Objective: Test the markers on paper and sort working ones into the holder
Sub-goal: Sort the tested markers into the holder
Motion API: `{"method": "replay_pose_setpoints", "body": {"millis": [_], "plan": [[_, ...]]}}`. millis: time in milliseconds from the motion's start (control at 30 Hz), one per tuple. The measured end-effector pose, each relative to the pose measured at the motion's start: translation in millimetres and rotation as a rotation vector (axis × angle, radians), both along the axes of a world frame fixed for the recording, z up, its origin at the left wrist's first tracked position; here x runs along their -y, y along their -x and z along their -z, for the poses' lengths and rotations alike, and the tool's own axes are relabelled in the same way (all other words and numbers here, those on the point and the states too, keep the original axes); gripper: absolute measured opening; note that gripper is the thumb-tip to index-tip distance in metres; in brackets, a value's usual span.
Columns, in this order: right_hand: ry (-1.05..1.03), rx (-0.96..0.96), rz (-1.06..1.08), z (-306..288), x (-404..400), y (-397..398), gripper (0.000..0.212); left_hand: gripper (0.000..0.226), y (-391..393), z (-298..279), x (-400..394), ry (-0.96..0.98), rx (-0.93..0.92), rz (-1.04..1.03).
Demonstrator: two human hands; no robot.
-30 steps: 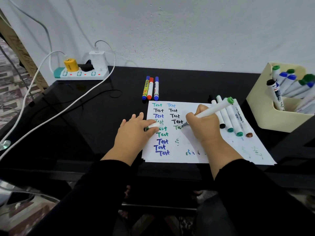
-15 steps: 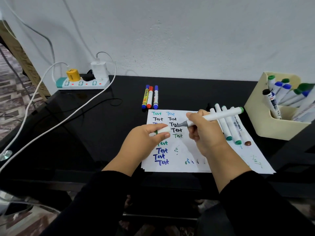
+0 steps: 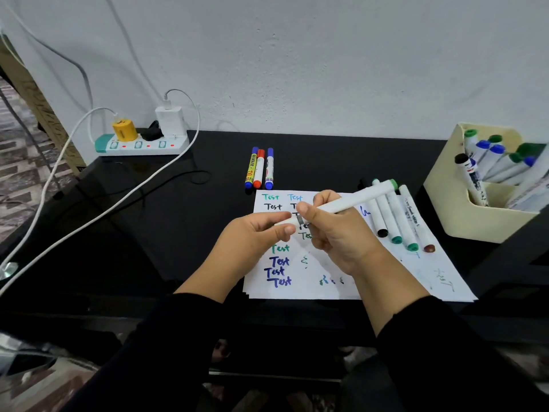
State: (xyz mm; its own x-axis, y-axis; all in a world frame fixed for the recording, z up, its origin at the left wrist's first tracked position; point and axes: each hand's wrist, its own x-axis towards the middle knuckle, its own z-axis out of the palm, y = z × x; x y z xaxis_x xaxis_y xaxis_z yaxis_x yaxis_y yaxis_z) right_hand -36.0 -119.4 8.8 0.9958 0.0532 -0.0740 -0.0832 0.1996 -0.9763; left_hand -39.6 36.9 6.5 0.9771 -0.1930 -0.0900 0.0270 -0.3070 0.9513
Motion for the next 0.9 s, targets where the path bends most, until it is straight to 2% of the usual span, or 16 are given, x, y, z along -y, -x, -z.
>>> {"method": "replay_pose_setpoints", "body": {"millis": [133,333,567,767,833,900], "plan": [[-0.051,-0.009,-0.015,-2,3,1,0.025,0.011,-3,-1,2,0.071,-0.011,-0.076],[-0.044,0.017,0.094,1,-4,-1,0.037,0.02,-1,-3,6,0.09,-0.03,-0.057],[-0.059,0.032,0.061,3,-6,-1,0.038,0.018,-2,-8,4,0.08,-0.089,-0.071],[-0.088,-0.005,0.111,-1,-12,-1,0.029,0.023,-3,-7,0,0.054,0.04,-0.092],[-0.058,0.003,0.149,-5,-7,-1,0.025,0.045,-6,2,-5,-0.078,0.106,-0.114],[-0.006,0.016,0.235,-9,2,0,0.019,0.058,-6,12,-7,-0.333,0.144,-0.132]]}}
